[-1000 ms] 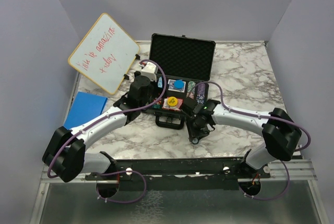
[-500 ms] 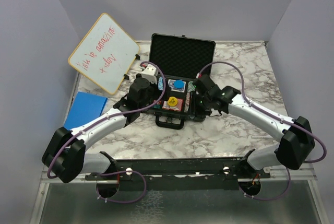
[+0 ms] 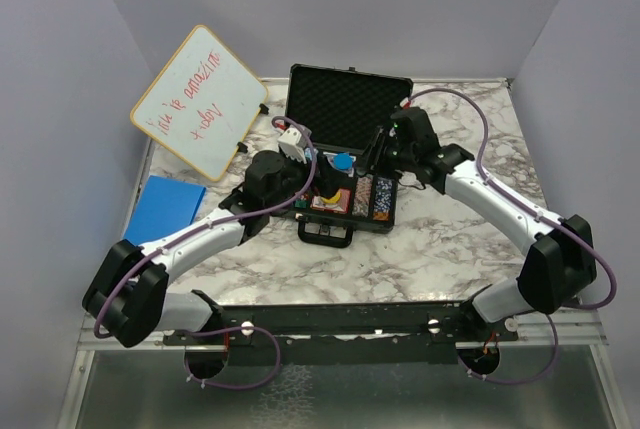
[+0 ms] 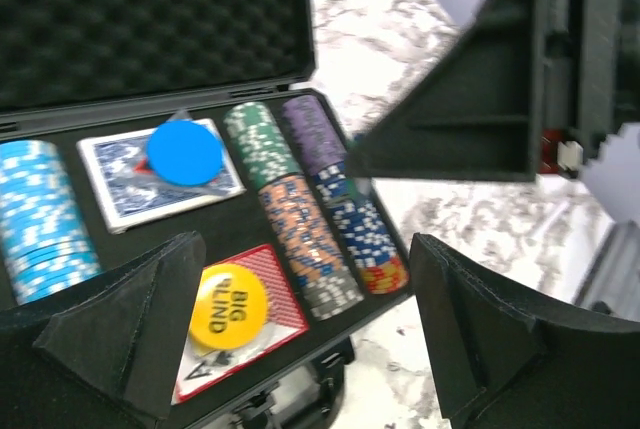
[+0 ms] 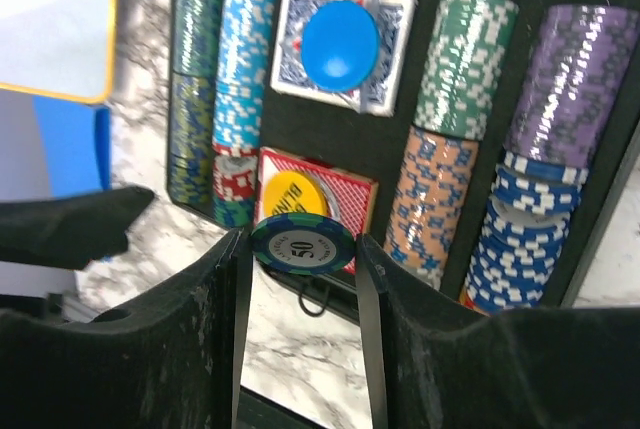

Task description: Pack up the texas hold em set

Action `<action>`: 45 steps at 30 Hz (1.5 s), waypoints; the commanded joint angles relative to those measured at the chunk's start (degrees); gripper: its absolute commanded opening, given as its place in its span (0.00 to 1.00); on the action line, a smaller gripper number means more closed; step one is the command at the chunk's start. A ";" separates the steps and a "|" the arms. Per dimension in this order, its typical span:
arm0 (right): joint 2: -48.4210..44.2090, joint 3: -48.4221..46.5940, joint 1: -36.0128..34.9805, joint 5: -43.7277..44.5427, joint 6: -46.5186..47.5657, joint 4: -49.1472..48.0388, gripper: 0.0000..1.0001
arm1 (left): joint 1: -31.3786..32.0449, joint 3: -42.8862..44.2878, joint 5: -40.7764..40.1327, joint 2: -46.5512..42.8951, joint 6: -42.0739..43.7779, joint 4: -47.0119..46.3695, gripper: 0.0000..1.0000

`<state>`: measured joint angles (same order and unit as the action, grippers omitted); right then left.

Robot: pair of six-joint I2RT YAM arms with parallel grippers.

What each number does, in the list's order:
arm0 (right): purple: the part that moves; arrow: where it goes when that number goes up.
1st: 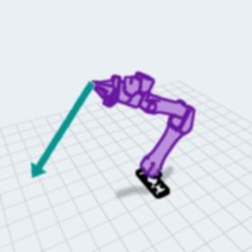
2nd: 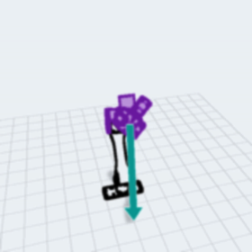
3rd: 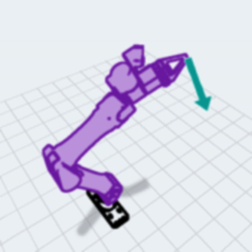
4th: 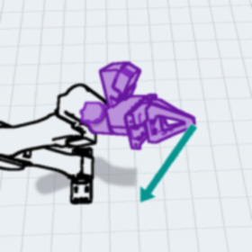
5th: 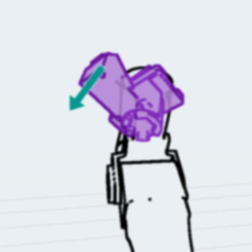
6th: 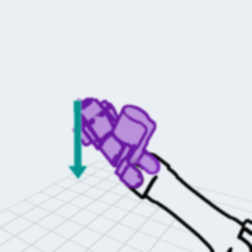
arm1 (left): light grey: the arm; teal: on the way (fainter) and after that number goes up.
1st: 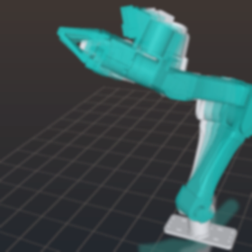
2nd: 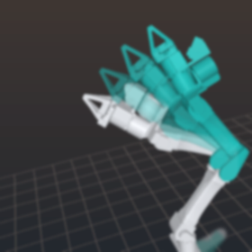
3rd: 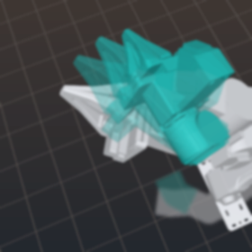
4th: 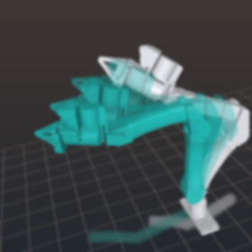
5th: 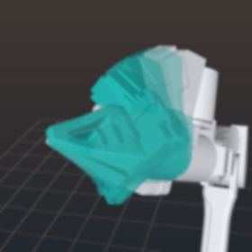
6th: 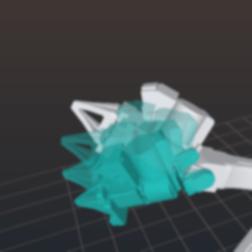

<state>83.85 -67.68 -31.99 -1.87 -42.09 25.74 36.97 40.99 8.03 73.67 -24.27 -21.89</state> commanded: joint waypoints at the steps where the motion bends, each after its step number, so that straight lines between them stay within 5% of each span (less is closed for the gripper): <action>1: 1.25 -2.65 2.51 -9.32 -1.06 -6.89 0.45 | -0.06 -0.08 9.48 2.64 -5.06 -6.93 0.90; 8: 0.99 -3.29 3.41 -16.90 0.42 -9.20 0.45 | -0.07 1.70 10.38 6.16 -9.49 -10.96 0.89; 19: 1.45 -3.25 4.50 -21.89 1.42 -10.34 0.45 | -0.83 2.49 4.22 6.31 -13.39 -11.42 0.73; 35: 3.92 -3.46 4.65 -25.45 2.11 -12.16 0.45 | -1.82 3.94 7.55 6.66 -11.72 -11.42 0.00; 45: 3.16 -5.29 7.44 -25.63 5.18 -13.33 0.79 | -1.95 1.81 9.95 4.34 -5.45 -11.42 0.00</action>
<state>88.09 -71.46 -26.68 -25.45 -39.88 14.57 35.24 43.48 14.81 80.68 -34.35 -31.64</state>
